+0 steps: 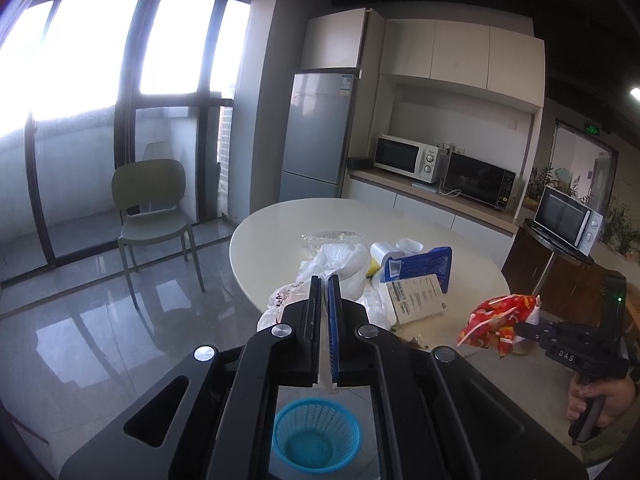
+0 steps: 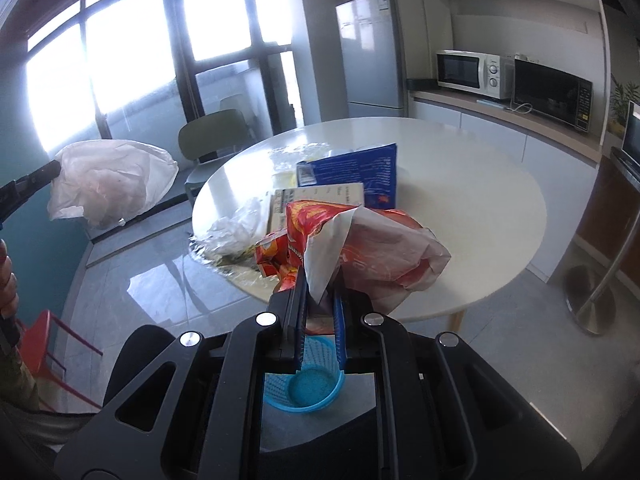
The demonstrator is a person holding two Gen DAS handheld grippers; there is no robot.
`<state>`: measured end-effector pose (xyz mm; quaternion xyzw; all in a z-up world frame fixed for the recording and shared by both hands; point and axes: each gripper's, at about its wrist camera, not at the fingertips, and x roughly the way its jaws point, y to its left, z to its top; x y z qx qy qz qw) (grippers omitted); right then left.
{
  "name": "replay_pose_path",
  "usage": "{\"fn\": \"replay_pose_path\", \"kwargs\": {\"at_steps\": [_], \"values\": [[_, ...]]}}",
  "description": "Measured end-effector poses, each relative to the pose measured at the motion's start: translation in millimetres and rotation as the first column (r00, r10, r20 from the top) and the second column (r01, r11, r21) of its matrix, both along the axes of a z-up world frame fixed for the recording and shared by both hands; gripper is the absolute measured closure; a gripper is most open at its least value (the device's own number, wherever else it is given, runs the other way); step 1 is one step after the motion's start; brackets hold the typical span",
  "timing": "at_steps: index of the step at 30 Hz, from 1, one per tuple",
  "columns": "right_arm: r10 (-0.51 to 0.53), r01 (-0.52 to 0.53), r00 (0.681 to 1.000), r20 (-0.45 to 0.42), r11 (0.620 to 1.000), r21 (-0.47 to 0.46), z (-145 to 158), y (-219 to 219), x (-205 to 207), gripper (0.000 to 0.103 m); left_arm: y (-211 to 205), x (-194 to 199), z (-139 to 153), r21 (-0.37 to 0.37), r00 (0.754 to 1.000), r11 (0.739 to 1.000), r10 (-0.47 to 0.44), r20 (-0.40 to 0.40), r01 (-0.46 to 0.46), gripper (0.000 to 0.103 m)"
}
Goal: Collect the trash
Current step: 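Carry both held bags down toward the blue mesh wastebasket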
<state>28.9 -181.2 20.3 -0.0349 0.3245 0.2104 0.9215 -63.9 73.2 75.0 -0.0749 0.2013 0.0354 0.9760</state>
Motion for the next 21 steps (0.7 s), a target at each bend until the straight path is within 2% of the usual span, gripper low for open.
{"fn": "replay_pose_path", "kwargs": {"at_steps": [5, 11, 14, 21], "values": [[0.087, -0.088, 0.996, -0.028, 0.996, -0.016, -12, 24, -32, 0.093, -1, -21, -20, -0.013, 0.996, 0.999, -0.040, -0.074, 0.039, 0.100], [0.133, -0.136, 0.984, -0.116, 0.990, -0.022, -45, 42, -44, 0.093, -2, -39, -47, -0.021, 0.988, 0.999, -0.040, -0.151, 0.037, 0.100], [0.138, -0.144, 0.977, -0.164, 0.989, -0.029, -64, 49, -38, 0.093, -4, -36, -68, -0.021, 0.978, 0.999, -0.047, -0.204, 0.044, 0.100], [0.127, -0.144, 0.956, -0.265, 0.988, -0.047, -112, 59, -24, 0.093, -7, -11, -123, -0.081, 0.947, 0.995, -0.079, -0.311, 0.057, 0.100]]}}
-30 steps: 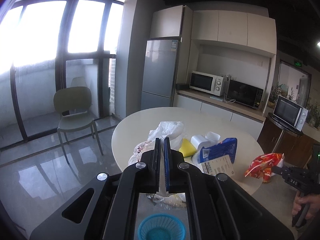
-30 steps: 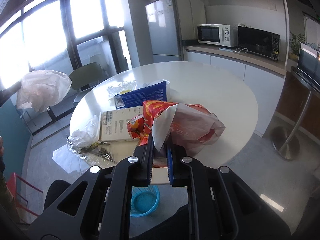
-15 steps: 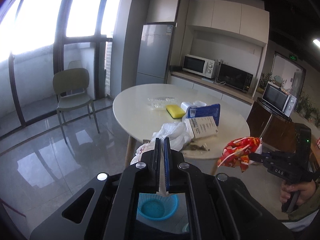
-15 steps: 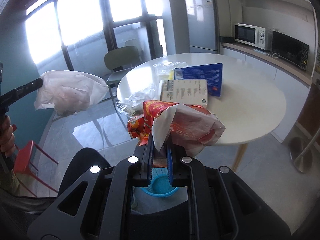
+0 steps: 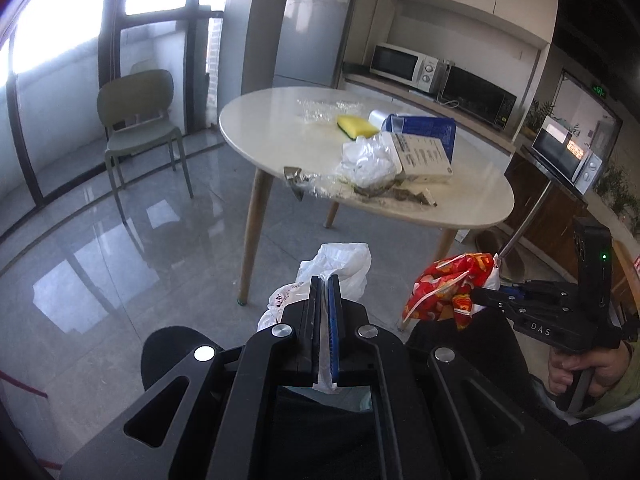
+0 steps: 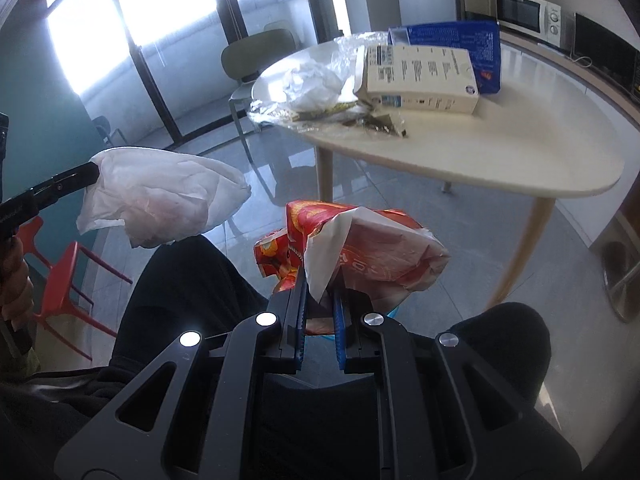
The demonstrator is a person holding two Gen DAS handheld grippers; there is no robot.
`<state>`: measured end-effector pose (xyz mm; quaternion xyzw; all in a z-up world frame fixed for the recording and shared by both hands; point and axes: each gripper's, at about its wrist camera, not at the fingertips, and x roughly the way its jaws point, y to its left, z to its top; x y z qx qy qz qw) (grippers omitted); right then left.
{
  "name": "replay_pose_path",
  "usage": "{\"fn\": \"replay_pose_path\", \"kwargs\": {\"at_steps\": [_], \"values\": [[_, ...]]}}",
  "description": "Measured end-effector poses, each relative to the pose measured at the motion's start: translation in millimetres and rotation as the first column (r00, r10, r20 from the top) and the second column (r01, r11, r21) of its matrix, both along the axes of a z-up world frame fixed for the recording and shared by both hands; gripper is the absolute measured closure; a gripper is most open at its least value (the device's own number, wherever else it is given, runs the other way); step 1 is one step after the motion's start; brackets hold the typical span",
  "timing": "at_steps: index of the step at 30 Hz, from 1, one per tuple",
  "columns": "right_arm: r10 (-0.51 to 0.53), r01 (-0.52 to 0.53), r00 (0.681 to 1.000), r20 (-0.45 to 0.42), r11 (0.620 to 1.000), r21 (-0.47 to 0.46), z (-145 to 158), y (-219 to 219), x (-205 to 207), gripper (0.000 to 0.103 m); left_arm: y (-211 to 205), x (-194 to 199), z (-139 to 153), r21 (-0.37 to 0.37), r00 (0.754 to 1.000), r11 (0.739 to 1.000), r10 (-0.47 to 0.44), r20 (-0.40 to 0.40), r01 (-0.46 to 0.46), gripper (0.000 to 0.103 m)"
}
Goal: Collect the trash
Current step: 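Carry both held bags down toward the blue mesh wastebasket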
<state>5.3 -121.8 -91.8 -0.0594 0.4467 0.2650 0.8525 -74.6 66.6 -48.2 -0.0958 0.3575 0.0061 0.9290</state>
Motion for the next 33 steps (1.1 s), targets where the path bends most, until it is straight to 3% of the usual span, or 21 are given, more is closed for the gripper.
{"fn": "replay_pose_path", "kwargs": {"at_steps": [18, 33], "values": [[-0.030, 0.017, 0.983, -0.180, 0.997, -0.074, -106, 22, 57, 0.093, -5, 76, -118, -0.121, 0.980, 0.993, -0.023, -0.199, -0.001, 0.100], [-0.093, 0.060, 0.945, -0.314, 0.992, -0.115, -193, 43, 118, 0.092, 3, 136, -193, -0.127, 0.941, 0.990, 0.019, -0.339, -0.065, 0.100]]}}
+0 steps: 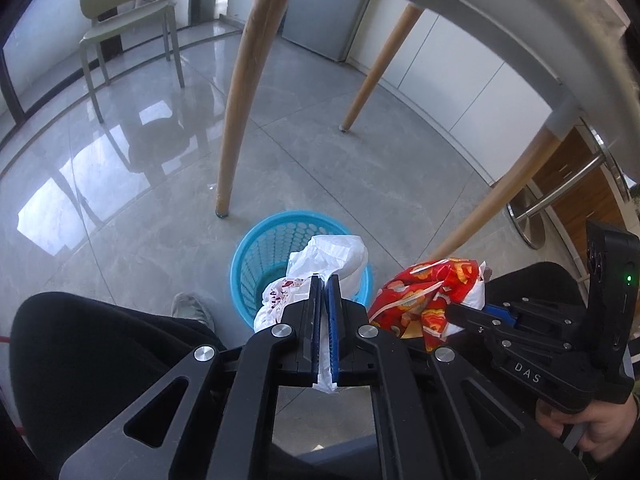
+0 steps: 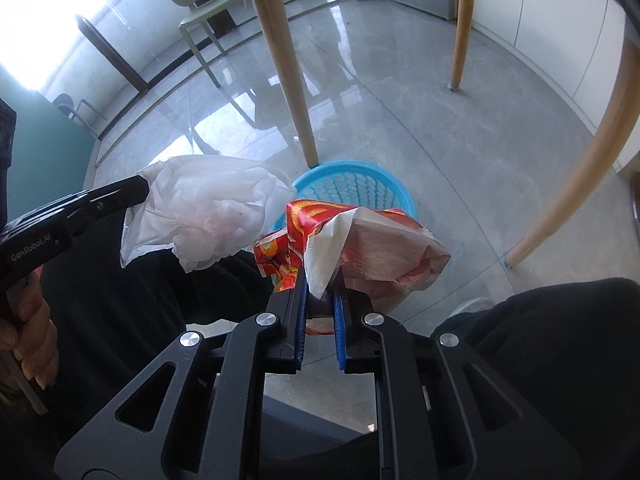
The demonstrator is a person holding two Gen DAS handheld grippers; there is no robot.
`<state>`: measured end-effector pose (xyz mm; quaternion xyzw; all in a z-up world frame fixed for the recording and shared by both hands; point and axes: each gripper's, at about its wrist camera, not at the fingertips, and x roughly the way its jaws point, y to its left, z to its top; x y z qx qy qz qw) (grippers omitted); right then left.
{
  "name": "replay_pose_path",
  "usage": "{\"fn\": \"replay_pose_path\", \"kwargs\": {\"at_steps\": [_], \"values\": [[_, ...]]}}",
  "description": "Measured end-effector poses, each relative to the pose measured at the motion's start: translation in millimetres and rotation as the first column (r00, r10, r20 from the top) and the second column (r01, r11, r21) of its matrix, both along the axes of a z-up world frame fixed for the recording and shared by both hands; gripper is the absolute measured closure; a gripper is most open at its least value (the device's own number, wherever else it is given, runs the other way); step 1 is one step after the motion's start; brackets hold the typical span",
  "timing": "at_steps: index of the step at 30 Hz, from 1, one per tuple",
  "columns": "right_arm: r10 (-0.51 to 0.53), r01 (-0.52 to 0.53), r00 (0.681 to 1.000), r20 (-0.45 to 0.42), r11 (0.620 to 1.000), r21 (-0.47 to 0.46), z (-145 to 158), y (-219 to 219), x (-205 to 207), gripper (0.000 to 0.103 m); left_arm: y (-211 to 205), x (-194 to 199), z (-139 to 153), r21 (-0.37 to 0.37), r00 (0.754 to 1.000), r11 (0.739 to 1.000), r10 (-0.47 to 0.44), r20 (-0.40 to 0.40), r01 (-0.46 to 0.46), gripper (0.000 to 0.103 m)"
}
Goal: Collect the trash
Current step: 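Carry both held bags down toward the blue mesh wastebasket, then open the left tool over the basket while the right tool opens too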
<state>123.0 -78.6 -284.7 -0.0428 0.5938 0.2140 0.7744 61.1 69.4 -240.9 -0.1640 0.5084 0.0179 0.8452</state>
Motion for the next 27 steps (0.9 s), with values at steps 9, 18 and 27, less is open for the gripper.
{"fn": "replay_pose_path", "kwargs": {"at_steps": [9, 18, 27], "values": [[-0.048, 0.044, 0.996, -0.073, 0.998, -0.051, -55, 9, 32, 0.092, -1, 35, -36, 0.028, 0.998, 1.000, 0.015, -0.065, -0.013, 0.100], [-0.109, 0.102, 0.980, -0.166, 0.994, -0.049, -105, 12, 63, 0.092, 10, 70, -72, -0.004, 0.990, 0.999, 0.046, -0.130, -0.047, 0.100], [-0.140, 0.126, 0.962, -0.235, 0.989, -0.074, -152, 19, 84, 0.091, 18, 100, -109, -0.016, 0.970, 0.997, 0.071, -0.232, -0.077, 0.100]]}}
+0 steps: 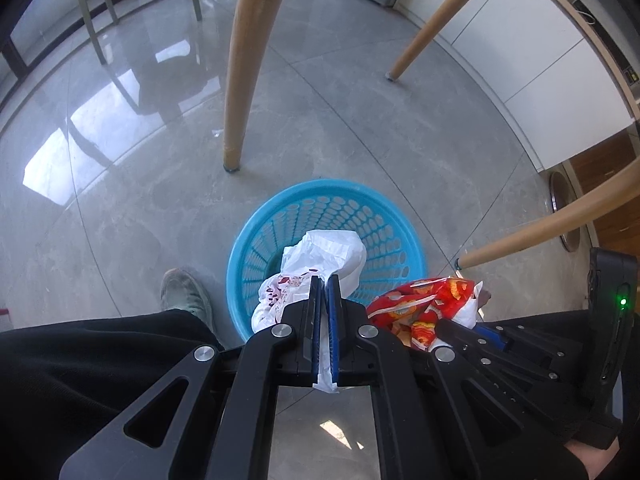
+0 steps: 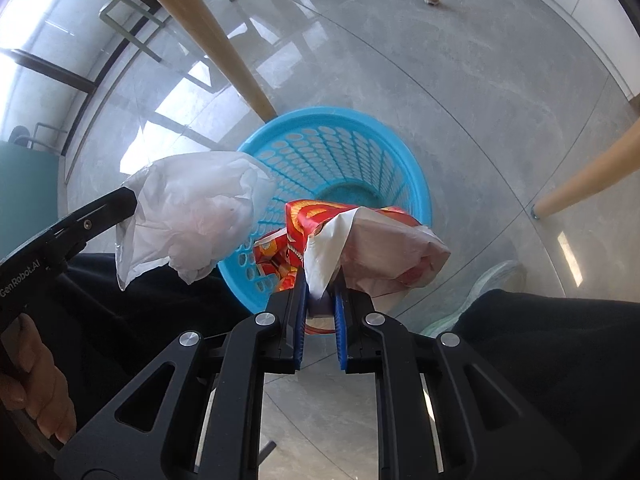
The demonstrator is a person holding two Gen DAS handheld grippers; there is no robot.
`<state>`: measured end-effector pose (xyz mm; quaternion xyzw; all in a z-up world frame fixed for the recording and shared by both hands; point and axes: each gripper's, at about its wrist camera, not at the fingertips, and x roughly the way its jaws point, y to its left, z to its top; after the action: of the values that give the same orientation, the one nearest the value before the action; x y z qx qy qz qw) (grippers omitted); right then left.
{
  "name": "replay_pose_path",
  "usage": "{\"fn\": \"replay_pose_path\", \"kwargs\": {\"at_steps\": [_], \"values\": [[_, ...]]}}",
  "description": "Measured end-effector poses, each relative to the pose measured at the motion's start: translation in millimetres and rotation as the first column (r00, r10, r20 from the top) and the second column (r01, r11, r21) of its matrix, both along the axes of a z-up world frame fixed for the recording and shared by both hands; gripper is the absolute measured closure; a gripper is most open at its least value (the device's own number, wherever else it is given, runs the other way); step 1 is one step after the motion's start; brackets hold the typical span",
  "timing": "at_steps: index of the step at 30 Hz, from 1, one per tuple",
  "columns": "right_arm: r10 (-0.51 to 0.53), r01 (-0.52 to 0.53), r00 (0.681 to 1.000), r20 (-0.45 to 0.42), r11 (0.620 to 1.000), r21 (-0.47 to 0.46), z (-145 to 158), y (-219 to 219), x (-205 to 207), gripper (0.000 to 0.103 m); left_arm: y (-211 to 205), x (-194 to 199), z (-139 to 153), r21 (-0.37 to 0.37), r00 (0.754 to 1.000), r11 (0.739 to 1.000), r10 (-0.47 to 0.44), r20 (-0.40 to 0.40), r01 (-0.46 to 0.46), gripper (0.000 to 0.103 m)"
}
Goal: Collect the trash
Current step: 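Open the left tool over the basket while the right tool opens too, then raise both open tools back toward the remaining trash on the table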
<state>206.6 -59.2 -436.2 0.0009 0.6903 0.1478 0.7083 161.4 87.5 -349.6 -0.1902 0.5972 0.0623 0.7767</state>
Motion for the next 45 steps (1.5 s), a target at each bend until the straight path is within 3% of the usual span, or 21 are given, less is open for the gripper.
{"fn": "replay_pose_path", "kwargs": {"at_steps": [7, 9, 10, 14, 21, 31, 33, 38, 45], "values": [[-0.018, 0.017, 0.999, -0.048, 1.000, -0.010, -26, 0, 14, 0.091, 5, 10, -11, -0.021, 0.999, 1.000, 0.023, -0.027, -0.023, 0.100], [-0.015, 0.014, 0.999, -0.047, 1.000, -0.015, -29, 2, 16, 0.088, 7, 11, -14, -0.038, 0.999, 0.999, 0.028, -0.030, -0.030, 0.100], [-0.015, 0.014, 0.999, -0.046, 1.000, -0.017, -30, 3, 17, 0.081, 7, 12, -14, -0.040, 0.999, 0.999, 0.026, -0.033, -0.027, 0.099], [-0.038, 0.036, 0.998, -0.046, 0.999, -0.038, -34, 0, 20, 0.072, 5, 15, -12, 0.003, 1.000, 1.000, 0.018, -0.013, -0.018, 0.078], [-0.016, 0.012, 0.999, -0.049, 0.997, -0.076, -33, 1, 17, 0.071, 14, 14, -15, -0.007, 0.997, 0.998, 0.061, -0.038, -0.062, 0.078], [0.103, -0.094, 0.994, 0.042, 0.981, -0.169, 12, 7, -8, 0.068, 29, -1, 10, 0.005, 0.993, 0.994, 0.112, -0.030, -0.112, 0.076], [0.107, -0.098, 0.993, 0.056, 0.983, -0.153, 23, 7, -13, 0.067, 29, -8, 22, 0.015, 0.994, 0.994, 0.113, 0.003, -0.113, 0.068], [0.127, -0.116, 0.989, 0.077, 0.985, -0.128, 43, 8, -29, 0.061, 25, -19, 36, 0.068, 0.996, 0.994, 0.083, 0.012, -0.084, 0.067], [0.227, -0.215, 0.964, 0.142, 0.972, -0.096, 88, 15, -61, 0.056, 24, -48, 75, 0.054, 0.994, 0.997, 0.054, 0.095, -0.059, 0.056]]}}
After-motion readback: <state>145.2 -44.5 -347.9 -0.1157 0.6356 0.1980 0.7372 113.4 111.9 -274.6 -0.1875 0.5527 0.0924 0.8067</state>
